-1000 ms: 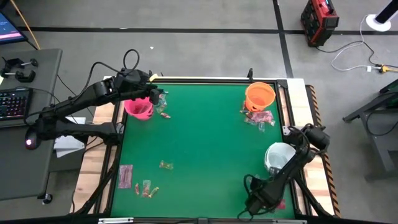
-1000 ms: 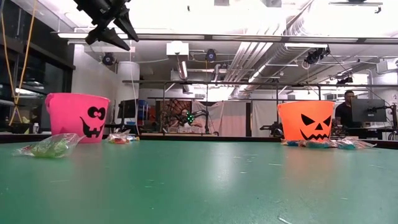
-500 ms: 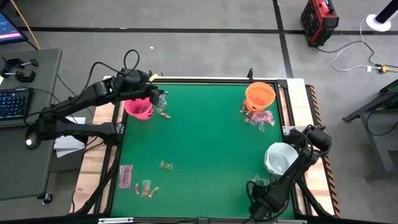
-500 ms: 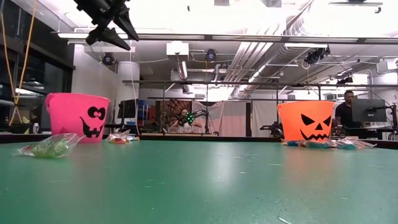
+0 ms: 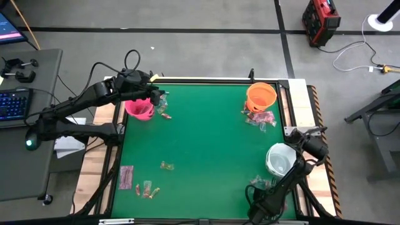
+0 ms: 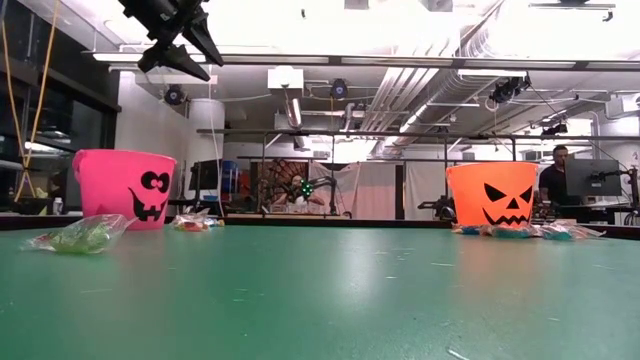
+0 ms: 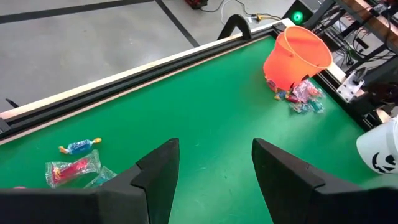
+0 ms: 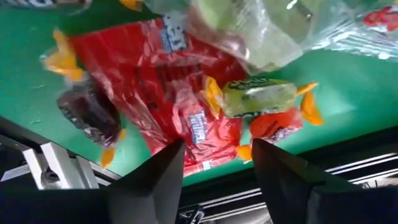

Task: Sort candy by brand, put in halloween buckets
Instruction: Put the red candy into the pink bucket

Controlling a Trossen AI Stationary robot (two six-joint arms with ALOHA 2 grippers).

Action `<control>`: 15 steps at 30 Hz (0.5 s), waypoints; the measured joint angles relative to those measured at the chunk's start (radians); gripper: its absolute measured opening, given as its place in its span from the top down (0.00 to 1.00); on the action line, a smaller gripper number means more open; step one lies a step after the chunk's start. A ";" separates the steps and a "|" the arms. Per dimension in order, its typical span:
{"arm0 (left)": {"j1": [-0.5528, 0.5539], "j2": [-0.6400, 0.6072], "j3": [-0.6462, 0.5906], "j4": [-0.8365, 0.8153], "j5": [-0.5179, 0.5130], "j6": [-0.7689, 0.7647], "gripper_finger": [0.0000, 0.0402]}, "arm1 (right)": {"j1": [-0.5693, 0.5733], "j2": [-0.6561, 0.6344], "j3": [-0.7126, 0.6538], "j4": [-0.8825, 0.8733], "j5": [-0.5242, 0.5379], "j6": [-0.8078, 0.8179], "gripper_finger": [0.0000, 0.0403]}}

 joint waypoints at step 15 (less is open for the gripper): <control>0.000 0.000 0.000 0.000 0.000 0.002 0.52 | 0.002 0.008 0.002 0.075 0.000 0.026 0.60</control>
